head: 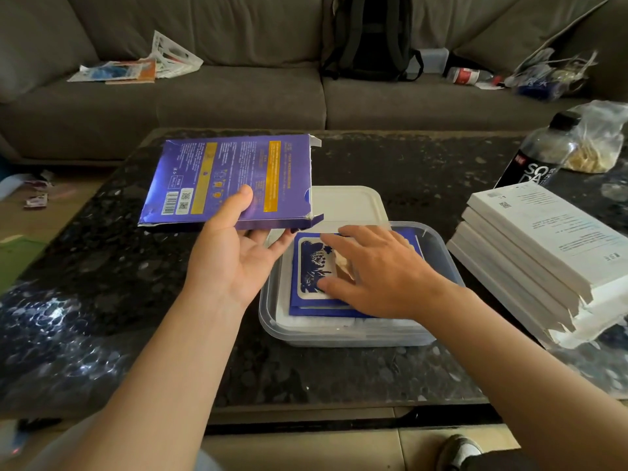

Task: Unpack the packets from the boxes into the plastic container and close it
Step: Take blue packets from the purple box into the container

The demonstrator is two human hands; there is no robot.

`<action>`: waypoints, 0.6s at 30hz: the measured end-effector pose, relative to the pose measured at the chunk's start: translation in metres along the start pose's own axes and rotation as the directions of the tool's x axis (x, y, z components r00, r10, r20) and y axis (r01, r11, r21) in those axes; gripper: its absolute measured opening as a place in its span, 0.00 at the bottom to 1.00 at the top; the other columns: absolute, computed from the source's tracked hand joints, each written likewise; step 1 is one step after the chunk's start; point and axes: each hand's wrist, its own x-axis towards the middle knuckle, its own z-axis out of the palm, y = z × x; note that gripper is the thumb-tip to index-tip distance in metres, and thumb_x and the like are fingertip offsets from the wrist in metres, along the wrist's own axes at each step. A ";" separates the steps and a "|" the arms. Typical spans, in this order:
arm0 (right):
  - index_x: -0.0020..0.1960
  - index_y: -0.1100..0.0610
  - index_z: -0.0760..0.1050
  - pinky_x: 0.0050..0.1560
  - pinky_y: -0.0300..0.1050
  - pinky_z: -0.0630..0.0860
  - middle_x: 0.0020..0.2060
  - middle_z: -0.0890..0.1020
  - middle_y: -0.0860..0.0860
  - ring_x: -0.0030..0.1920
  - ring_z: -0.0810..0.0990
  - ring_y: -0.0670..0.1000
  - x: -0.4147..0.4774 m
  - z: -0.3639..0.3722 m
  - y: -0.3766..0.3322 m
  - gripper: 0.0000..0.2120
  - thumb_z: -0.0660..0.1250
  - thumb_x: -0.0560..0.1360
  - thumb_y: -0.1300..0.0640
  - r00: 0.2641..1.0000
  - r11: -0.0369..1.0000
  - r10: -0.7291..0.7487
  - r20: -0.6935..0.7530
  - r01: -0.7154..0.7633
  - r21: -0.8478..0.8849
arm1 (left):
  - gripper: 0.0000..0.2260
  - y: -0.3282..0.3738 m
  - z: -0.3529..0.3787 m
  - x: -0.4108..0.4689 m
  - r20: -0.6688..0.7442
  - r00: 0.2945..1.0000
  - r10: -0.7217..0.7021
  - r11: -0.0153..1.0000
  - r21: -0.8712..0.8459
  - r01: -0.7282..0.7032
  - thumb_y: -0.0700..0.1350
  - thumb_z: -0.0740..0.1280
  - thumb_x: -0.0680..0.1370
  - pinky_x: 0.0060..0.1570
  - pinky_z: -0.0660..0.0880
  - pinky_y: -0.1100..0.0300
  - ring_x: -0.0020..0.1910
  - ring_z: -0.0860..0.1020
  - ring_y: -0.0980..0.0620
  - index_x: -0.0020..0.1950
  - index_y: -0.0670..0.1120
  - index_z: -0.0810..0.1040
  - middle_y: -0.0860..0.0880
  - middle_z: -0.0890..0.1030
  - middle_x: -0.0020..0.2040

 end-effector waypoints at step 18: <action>0.79 0.39 0.48 0.74 0.57 0.60 0.78 0.60 0.48 0.76 0.62 0.55 -0.002 0.012 0.008 0.40 0.47 0.72 0.22 0.998 0.998 -0.039 0.058 0.042 -0.047 | 0.16 -0.003 0.001 -0.002 0.031 1.000 -0.006 0.999 0.034 0.005 0.44 0.69 0.82 0.59 0.80 0.39 0.59 0.85 0.47 0.69 0.50 0.74 0.46 0.85 0.63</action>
